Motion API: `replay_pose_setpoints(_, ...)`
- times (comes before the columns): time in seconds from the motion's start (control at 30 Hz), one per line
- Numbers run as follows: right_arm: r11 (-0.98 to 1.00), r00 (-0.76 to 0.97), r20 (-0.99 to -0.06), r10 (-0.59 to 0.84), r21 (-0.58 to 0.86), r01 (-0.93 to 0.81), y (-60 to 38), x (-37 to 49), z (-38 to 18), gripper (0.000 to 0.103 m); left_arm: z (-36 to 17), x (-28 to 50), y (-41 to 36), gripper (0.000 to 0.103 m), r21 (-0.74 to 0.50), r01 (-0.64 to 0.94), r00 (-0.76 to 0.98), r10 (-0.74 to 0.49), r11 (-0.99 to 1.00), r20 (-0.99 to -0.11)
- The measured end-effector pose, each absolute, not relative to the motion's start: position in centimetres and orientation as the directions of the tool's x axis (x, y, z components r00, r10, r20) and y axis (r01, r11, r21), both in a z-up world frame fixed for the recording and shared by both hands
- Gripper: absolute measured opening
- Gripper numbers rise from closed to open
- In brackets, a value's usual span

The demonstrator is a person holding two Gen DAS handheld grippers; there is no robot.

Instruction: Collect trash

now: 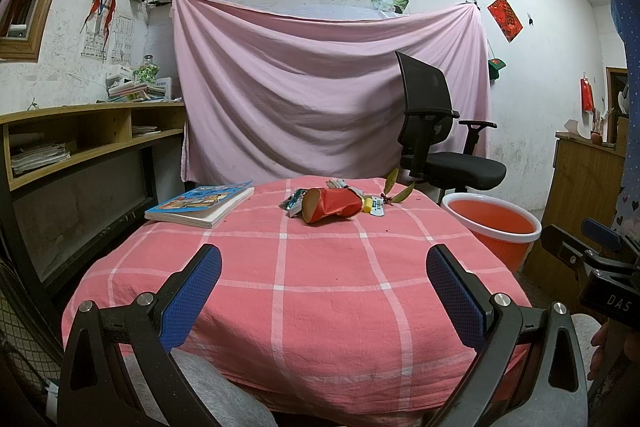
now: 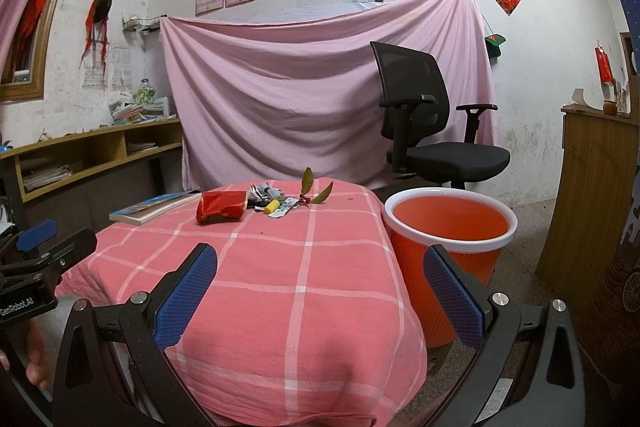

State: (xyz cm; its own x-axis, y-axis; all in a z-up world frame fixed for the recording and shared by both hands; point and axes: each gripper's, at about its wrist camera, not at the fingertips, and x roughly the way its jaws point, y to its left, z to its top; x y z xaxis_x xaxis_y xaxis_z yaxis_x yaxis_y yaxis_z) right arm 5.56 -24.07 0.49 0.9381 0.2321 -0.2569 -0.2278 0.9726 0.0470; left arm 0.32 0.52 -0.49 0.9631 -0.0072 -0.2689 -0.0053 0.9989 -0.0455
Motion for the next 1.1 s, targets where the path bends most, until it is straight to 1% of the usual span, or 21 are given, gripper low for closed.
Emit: replay_pose_setpoints(1.1,0.973,0.937,-0.261,0.232,0.049,-0.228,-23.96,5.63,0.3,0.103,-0.03,0.18,0.55,0.1,-0.051,-0.006,0.963,-0.008,0.999,-0.269)
